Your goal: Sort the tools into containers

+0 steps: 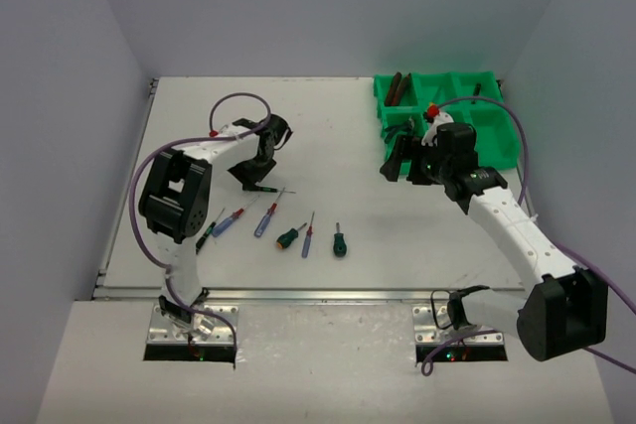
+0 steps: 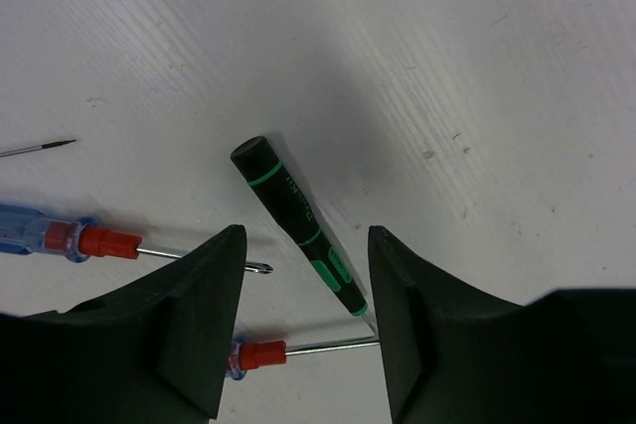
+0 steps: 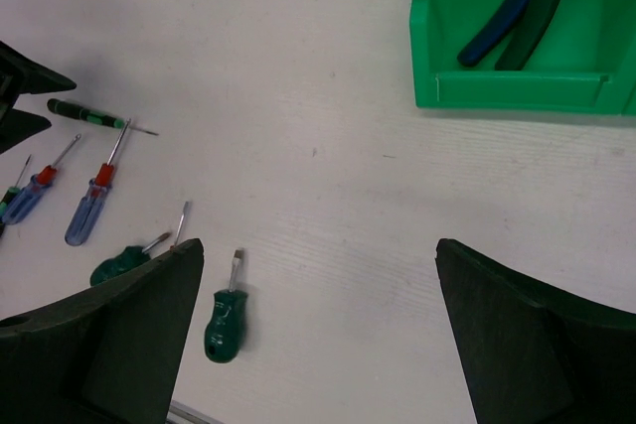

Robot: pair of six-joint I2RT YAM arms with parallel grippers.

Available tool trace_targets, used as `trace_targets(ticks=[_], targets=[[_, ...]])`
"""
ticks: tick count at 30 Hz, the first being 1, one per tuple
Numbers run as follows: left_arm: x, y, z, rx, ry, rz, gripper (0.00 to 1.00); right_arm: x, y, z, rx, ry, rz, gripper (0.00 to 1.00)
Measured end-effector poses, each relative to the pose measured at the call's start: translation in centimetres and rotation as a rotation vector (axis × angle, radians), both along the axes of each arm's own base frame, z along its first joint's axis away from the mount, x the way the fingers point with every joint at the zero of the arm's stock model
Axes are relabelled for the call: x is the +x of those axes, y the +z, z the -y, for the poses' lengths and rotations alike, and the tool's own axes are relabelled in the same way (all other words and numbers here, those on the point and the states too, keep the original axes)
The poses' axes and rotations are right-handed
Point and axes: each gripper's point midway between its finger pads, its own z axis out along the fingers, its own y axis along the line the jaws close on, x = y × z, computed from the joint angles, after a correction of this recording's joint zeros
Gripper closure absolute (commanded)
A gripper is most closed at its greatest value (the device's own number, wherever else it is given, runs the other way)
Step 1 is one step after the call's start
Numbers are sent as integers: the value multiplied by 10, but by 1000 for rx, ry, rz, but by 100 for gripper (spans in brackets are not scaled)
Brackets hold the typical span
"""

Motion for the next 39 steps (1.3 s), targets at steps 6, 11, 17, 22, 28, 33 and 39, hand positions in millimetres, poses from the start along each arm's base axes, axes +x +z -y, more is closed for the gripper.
trace_targets(ticks=[6, 11, 17, 22, 28, 33, 39], targets=[[-2, -15, 4, -12, -4, -35, 58, -2, 0, -3, 11, 15, -5, 1], [1, -21, 7, -23, -13, -36, 70, -3, -1, -4, 15, 20, -8, 1], [13, -29, 14, -38, -39, -26, 95, -4, -5, -4, 14, 21, -13, 1], [17, -29, 19, -54, -82, -28, 100, -3, 0, -5, 22, 25, 9, 1], [32, -22, 41, -190, -197, 104, 100, -9, 4, -29, 125, 145, 50, 1], [43, 28, 87, -379, -388, 382, 100, -16, 10, -59, 261, 291, 68, 3], [44, 124, 182, -589, -718, 756, 100, -17, 5, -86, 391, 397, 24, 12]])
